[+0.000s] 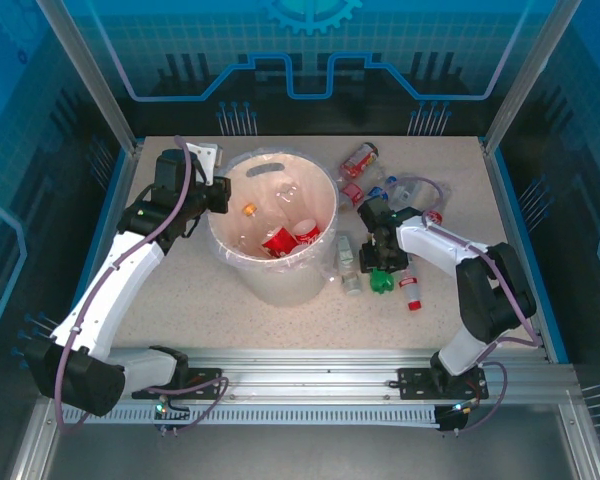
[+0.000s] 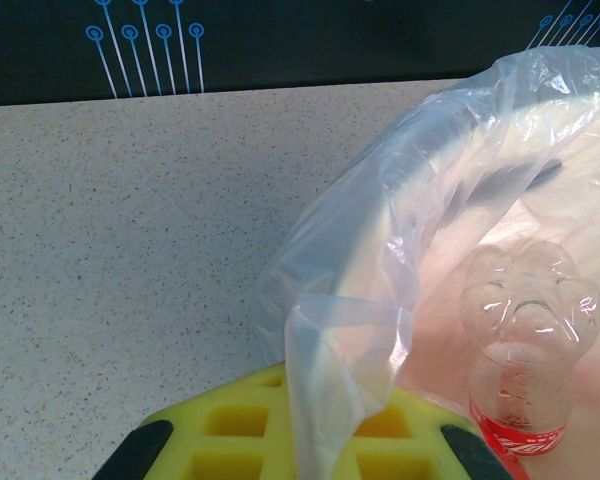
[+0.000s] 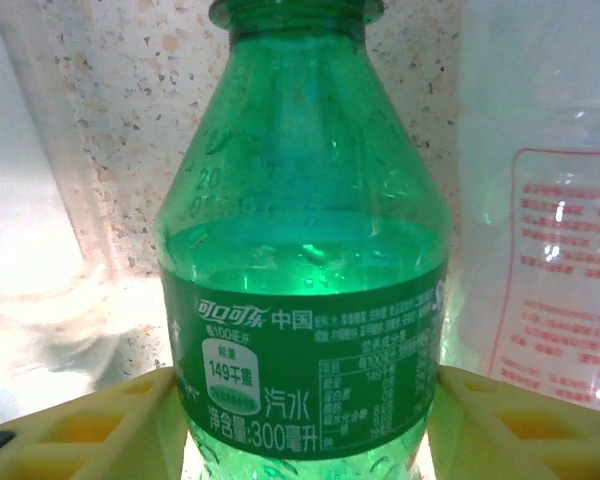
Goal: Put the plastic bottles in the bin
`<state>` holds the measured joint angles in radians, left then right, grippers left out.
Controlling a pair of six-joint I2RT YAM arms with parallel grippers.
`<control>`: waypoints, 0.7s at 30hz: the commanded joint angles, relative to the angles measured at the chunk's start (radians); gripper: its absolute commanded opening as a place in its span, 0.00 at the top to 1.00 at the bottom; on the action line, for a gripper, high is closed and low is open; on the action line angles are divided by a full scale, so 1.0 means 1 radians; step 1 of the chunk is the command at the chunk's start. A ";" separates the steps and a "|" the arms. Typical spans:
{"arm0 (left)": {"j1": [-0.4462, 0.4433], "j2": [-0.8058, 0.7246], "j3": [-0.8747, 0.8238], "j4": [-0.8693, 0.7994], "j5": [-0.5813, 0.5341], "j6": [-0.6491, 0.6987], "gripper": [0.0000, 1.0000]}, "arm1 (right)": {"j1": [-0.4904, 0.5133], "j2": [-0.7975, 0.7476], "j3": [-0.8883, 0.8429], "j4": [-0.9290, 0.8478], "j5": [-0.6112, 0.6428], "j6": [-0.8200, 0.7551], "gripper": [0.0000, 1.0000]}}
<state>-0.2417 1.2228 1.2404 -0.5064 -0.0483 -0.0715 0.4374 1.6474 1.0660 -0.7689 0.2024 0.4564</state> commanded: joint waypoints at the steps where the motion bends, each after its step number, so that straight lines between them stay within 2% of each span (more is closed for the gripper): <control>1: 0.001 0.029 -0.029 -0.023 0.013 -0.018 1.00 | -0.003 -0.013 -0.013 -0.012 -0.011 0.012 0.41; 12: 0.001 0.032 -0.030 -0.023 0.019 -0.019 1.00 | -0.002 -0.262 0.146 -0.101 -0.052 -0.043 0.42; 21: 0.001 0.029 -0.029 -0.023 0.022 -0.020 1.00 | 0.001 -0.344 0.433 -0.107 -0.094 -0.130 0.43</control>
<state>-0.2417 1.2240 1.2404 -0.5026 -0.0483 -0.0719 0.4374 1.3247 1.4158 -0.8623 0.1444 0.3725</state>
